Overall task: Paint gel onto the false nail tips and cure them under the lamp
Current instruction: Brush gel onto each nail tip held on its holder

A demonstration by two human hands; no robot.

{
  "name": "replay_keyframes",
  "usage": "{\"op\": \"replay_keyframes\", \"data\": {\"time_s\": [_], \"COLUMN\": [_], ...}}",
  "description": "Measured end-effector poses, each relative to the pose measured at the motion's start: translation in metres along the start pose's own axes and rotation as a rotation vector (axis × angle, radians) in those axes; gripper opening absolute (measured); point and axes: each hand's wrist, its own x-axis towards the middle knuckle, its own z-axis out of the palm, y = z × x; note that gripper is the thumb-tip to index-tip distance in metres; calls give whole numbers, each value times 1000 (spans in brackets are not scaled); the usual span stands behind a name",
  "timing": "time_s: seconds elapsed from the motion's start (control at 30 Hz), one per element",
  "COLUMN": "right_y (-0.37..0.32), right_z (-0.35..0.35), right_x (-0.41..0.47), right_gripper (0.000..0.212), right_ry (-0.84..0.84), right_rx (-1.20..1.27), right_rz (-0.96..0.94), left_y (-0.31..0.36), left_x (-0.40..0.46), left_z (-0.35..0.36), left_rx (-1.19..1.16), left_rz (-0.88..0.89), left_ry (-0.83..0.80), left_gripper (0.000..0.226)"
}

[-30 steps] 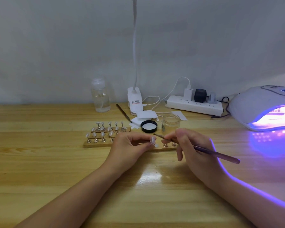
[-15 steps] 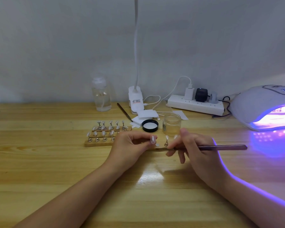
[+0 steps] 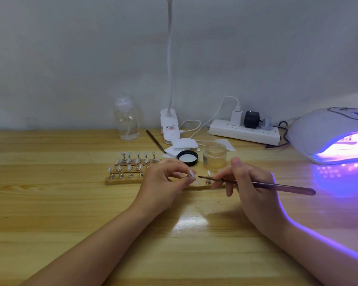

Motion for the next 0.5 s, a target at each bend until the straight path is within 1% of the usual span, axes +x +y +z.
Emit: {"op": "replay_keyframes", "data": {"time_s": [0.13, 0.2, 0.27, 0.37, 0.43, 0.5], "right_y": [2, 3, 4, 5, 6, 6], "right_z": [-1, -3, -5, -7, -6, -5], "right_x": [2, 4, 6, 8, 10, 12], "right_gripper": [41, 38, 34, 17, 7, 9], "right_ry": [80, 128, 160, 164, 151, 121], "right_rx": [-24, -42, -112, -250, -269, -287], "right_rz": [-17, -25, -13, 12, -6, -54], "left_y": [1, 1, 0, -1, -1, -2], "left_x": [0, 0, 1, 2, 3, 3], "left_z": [1, 3, 3, 5, 5, 6], "left_rx": [47, 88, 123, 161, 164, 163], "left_rz": [35, 37, 36, 49, 44, 29], "left_ry": [-27, -20, -7, -8, -3, -4], "left_gripper": [15, 23, 33, 44, 44, 40]}}
